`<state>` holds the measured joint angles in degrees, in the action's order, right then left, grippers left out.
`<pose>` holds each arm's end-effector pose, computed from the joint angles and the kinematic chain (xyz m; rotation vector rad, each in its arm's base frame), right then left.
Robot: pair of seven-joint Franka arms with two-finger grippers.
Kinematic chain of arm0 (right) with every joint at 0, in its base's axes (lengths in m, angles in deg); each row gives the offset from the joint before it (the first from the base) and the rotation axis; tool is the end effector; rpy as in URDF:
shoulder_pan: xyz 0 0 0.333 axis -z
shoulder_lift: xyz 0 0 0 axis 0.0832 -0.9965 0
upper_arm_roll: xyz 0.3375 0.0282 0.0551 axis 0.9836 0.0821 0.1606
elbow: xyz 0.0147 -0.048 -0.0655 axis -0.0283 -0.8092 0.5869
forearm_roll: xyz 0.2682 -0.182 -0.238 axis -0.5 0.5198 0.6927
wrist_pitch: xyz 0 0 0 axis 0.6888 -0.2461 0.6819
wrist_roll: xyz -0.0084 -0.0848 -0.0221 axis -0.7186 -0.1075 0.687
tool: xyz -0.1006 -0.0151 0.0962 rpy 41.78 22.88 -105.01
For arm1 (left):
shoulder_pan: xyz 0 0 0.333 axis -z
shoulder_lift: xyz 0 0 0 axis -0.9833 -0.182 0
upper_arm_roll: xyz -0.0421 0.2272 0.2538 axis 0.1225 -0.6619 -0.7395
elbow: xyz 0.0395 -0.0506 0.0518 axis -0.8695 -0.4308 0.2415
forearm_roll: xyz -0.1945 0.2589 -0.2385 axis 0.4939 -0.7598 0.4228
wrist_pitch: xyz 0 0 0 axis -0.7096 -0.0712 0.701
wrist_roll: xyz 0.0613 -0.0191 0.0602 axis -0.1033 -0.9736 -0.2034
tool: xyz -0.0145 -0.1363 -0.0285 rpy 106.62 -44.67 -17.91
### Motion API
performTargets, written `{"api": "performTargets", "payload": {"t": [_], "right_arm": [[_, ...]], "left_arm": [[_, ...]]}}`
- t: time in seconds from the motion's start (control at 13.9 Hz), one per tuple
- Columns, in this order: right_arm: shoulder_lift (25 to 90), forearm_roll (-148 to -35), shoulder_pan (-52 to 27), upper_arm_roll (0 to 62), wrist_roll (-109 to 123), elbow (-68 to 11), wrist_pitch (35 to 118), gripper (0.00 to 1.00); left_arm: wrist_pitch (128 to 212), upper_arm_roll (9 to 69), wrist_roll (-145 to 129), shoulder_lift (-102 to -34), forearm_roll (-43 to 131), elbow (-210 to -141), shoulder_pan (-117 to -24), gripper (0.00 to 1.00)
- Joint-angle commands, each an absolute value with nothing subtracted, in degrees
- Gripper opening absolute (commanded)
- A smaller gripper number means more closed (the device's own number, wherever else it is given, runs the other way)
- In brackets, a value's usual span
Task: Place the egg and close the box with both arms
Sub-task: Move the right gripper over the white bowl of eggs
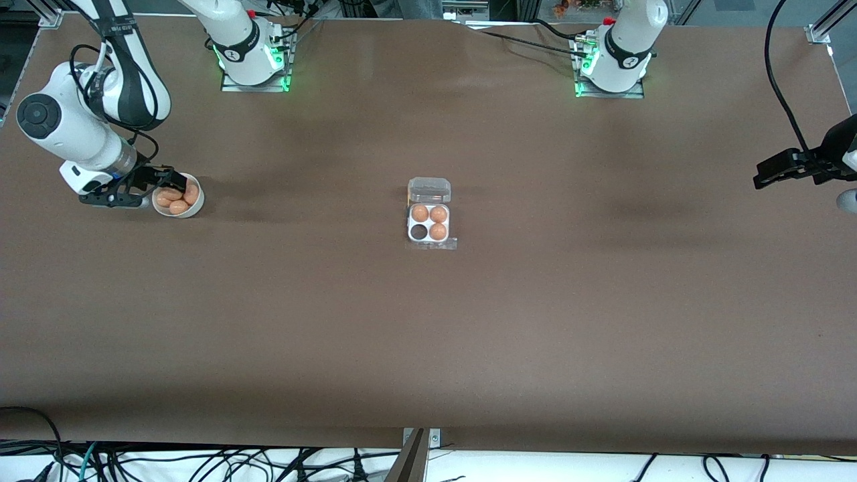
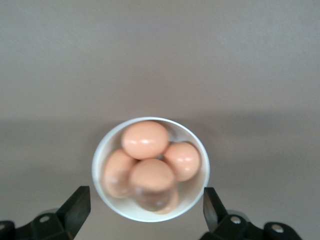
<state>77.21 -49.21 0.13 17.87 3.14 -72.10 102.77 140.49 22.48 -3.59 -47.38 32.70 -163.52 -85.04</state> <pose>0.4555 -0.1165 0.2461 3.0797 -0.0176 -0.1333 0.5820 0.0483 0.5809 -3.0937 -0.1630 0.1515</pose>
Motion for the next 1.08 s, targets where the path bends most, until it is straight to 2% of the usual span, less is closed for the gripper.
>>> {"api": "performTargets", "payload": {"t": [0.0, 0.72, 0.79, 0.94, 1.01], "right_arm": [[76.9, -48.9, 0.1, 16.5, -0.1, -73.4, 104.8, 1.00], [73.6, -49.6, -0.4, 17.1, 0.4, -73.1, 106.8, 0.99], [73.6, -49.6, -0.4, 17.1, 0.5, -73.1, 106.8, 0.96], [73.6, -49.6, -0.4, 17.1, 0.6, -73.1, 106.7, 0.77], [73.6, -49.6, -0.5, 17.4, 0.6, -73.1, 106.7, 0.72]], "left_arm": [[139.9, 22.5, -3.4, -48.3, 31.0, -161.5, -84.6, 1.00], [139.9, 22.6, -3.4, -48.3, 31.0, -161.5, -84.6, 1.00], [139.9, 22.6, -3.4, -48.3, 31.0, -161.5, -84.6, 1.00], [139.9, 22.6, -3.4, -48.3, 31.0, -161.4, -84.6, 1.00], [139.9, 22.6, -3.4, -48.3, 31.0, -161.4, -84.6, 1.00]]}}
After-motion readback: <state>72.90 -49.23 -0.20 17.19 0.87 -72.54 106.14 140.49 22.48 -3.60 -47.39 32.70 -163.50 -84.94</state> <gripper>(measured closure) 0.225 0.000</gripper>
